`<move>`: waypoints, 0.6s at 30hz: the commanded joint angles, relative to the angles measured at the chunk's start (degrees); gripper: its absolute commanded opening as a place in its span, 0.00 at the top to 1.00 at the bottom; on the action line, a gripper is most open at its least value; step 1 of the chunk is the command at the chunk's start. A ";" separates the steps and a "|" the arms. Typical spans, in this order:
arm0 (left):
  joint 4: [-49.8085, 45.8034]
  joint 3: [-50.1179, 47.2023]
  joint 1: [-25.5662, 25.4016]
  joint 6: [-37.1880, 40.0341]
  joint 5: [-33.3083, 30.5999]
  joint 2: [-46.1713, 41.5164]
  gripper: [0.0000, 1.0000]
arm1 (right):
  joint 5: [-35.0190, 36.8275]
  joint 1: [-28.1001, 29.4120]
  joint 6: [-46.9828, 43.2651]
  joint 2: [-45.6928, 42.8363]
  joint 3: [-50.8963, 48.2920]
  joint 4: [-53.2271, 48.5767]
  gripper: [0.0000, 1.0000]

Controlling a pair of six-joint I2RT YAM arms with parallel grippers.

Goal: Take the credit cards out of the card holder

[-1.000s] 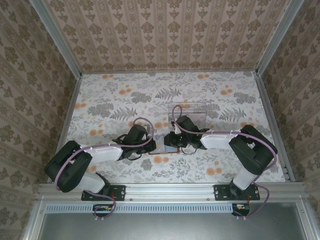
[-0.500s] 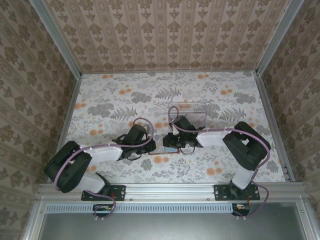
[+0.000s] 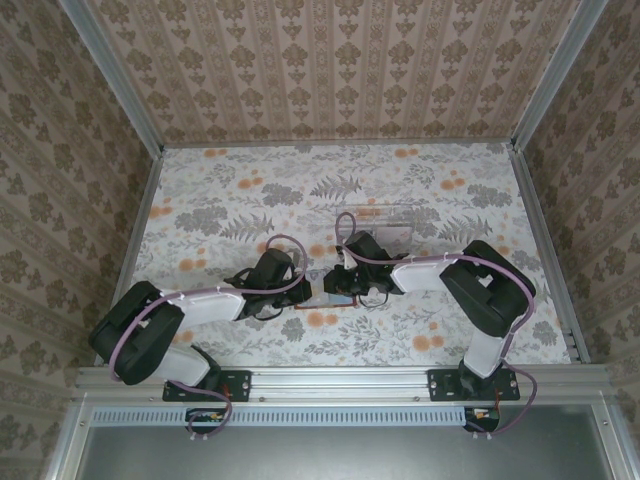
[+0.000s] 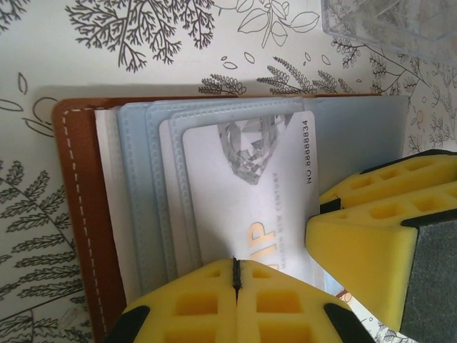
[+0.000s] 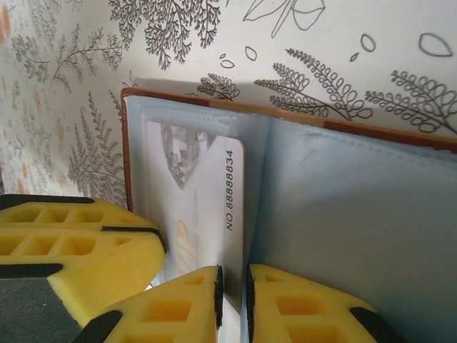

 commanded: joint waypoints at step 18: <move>-9.54 -0.38 1.91 3.04 -1.94 -10.47 0.92 | -1.92 -1.11 2.64 1.78 -2.54 3.95 0.98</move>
